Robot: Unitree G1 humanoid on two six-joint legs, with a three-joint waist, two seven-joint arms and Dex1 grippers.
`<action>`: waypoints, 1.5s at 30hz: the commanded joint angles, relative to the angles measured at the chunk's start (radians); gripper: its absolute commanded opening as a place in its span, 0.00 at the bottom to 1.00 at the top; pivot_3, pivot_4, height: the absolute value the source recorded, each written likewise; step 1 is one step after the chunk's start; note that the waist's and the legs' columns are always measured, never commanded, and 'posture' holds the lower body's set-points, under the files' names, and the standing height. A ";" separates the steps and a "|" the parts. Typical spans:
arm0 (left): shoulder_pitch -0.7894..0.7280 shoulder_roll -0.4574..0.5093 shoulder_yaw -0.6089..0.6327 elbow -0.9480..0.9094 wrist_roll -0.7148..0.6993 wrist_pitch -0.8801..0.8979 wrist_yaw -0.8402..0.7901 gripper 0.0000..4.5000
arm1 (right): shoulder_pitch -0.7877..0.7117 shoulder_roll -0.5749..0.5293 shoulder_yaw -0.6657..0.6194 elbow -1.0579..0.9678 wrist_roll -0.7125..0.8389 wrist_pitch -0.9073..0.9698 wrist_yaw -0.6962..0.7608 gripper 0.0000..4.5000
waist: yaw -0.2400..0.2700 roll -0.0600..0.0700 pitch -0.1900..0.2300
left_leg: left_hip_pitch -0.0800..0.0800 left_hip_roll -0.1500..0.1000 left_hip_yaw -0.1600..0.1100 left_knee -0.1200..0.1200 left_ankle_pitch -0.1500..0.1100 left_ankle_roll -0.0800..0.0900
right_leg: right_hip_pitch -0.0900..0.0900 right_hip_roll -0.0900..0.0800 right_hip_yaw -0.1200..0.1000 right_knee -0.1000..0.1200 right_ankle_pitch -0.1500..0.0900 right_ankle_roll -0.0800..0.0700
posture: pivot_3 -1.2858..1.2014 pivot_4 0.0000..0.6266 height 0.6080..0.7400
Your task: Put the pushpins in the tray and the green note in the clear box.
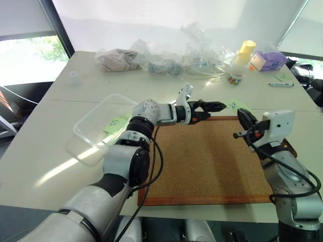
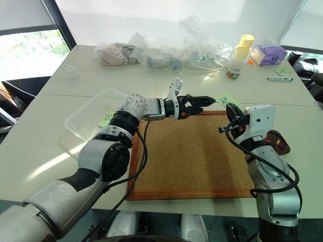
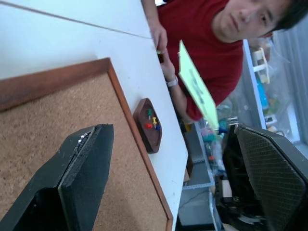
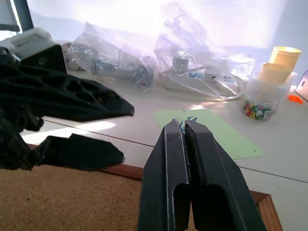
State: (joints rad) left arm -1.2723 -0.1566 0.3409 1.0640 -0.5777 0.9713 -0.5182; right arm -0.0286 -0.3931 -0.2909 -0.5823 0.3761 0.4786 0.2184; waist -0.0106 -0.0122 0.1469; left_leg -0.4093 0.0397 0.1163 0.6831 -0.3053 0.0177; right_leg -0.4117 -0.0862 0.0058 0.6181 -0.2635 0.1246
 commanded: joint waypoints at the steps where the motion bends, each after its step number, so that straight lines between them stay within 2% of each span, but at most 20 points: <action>1: -0.057 -0.028 0.049 0.026 -0.034 -0.060 0.008 0.99 | -0.015 -0.002 0.007 -0.068 0.001 0.006 -0.012 0.00 | 0.001 0.000 0.000 | 0.000 0.000 -0.001 0.000 0.000 0.000 | 0.000 0.000 -0.001 0.000 0.000 0.000 | 0.52 0.24 1.00; 9: -0.099 -0.064 0.115 0.087 -0.051 -0.156 0.028 0.99 | -0.008 0.004 0.023 -0.089 -0.001 0.021 -0.019 0.00 | 0.001 0.000 0.000 | 0.000 -0.001 -0.005 0.000 0.000 0.000 | 0.002 -0.001 -0.004 0.000 0.000 0.000 | 0.52 0.24 1.00; 12: -0.100 -0.079 0.112 0.090 -0.044 -0.179 0.029 0.80 | -0.007 0.006 0.027 -0.089 -0.002 0.021 -0.023 0.00 | 0.002 0.000 0.000 | 0.000 -0.001 -0.006 0.000 0.000 0.000 | 0.003 0.000 -0.005 0.000 0.000 0.000 | 0.52 0.24 1.00; 19: -0.098 -0.087 0.099 0.087 -0.034 -0.198 0.021 0.07 | -0.003 0.012 0.032 -0.091 -0.004 0.019 -0.023 0.00 | 0.000 0.000 0.000 | -0.001 -0.001 -0.007 0.000 0.000 -0.001 | 0.003 -0.001 -0.006 0.000 0.000 0.000 | 0.52 0.24 1.00; 20: -0.097 -0.087 0.097 0.086 -0.032 -0.199 0.020 0.01 | -0.003 0.013 0.034 -0.091 -0.004 0.019 -0.024 0.00 | 0.000 0.000 0.000 | -0.001 -0.001 -0.007 0.000 0.000 -0.001 | 0.003 -0.001 -0.006 0.000 0.000 0.000 | 0.52 0.24 1.00; 25: -0.094 -0.085 0.084 0.083 -0.016 -0.209 0.011 0.01 | -0.002 0.016 0.038 -0.091 -0.006 0.018 -0.023 0.00 | 0.001 0.000 0.000 | -0.001 -0.002 -0.007 0.000 0.000 -0.001 | 0.003 -0.001 -0.006 0.000 0.000 0.000 | 0.52 0.24 1.00; 28: -0.076 -0.087 0.016 0.061 0.044 -0.245 -0.027 0.01 | 0.000 0.019 0.034 -0.092 -0.006 0.017 -0.026 0.00 | 0.001 0.000 0.000 | -0.001 -0.002 -0.007 0.000 0.000 -0.001 | 0.003 -0.001 -0.006 0.000 0.000 0.000 | 0.52 0.24 1.00; 32: -0.047 -0.085 -0.049 0.044 0.095 -0.270 -0.063 0.01 | -0.018 0.063 -0.045 -0.113 0.061 0.023 -0.072 0.00 | 0.001 0.000 0.000 | -0.001 -0.002 -0.007 0.000 0.000 -0.001 | 0.003 -0.001 -0.006 0.000 0.000 0.000 | 0.52 0.24 1.00; 38: -0.030 -0.063 -0.029 0.029 0.071 -0.233 -0.073 0.01 | -0.005 0.125 -0.216 -0.146 0.231 0.049 -0.167 0.00 | 0.002 0.000 0.000 | -0.001 -0.001 -0.008 0.000 0.001 -0.001 | 0.003 -0.001 -0.007 0.000 0.000 0.000 | 0.52 0.24 1.00; 41: -0.017 -0.040 -0.053 -0.032 0.068 -0.188 -0.125 0.01 | 0.043 0.102 -0.282 -0.105 0.224 0.070 -0.193 0.00 | 0.003 0.000 0.000 | -0.001 -0.002 -0.008 0.000 0.000 -0.001 | 0.003 -0.001 -0.007 0.000 0.000 0.000 | 0.52 0.24 1.00; 45: 0.064 -0.008 -0.162 -0.227 0.082 -0.087 -0.219 0.01 | 0.077 0.035 -0.322 0.030 0.162 0.140 -0.235 0.00 | -0.001 0.001 -0.001 | -0.001 -0.002 -0.008 0.000 0.001 -0.001 | 0.004 -0.001 -0.007 0.000 0.000 0.000 | 0.52 0.24 1.00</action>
State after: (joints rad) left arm -1.2152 -0.1615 0.2176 0.9174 -0.4900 0.8478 -0.6963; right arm 0.0477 -0.3403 -0.5771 -0.5778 0.5582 0.6044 -0.0004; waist -0.0121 -0.0111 0.1464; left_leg -0.4101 0.0378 0.1082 0.6834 -0.3047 0.0169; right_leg -0.4078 -0.0876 -0.0007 0.6180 -0.2637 0.1241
